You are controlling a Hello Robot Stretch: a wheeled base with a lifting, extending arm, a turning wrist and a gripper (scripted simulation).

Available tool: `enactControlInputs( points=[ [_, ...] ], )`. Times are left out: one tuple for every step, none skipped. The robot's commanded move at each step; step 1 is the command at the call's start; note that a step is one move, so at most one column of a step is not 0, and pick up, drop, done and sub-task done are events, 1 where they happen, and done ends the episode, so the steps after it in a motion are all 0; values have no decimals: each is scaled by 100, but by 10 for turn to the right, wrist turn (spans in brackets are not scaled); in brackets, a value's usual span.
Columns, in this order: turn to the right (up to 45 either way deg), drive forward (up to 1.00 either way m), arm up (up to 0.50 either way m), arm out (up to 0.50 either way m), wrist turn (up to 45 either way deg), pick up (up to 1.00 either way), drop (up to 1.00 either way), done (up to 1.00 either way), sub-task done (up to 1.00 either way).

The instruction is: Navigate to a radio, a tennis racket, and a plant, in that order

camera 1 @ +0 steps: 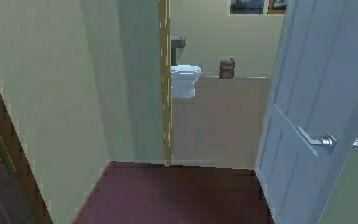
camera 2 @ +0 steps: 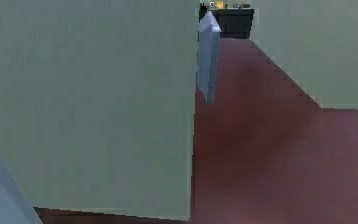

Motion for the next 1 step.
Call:
enactControlInputs(
  points=[
    [0, 75, 0, 0, 0, 0, 0, 0, 0]
  ],
)
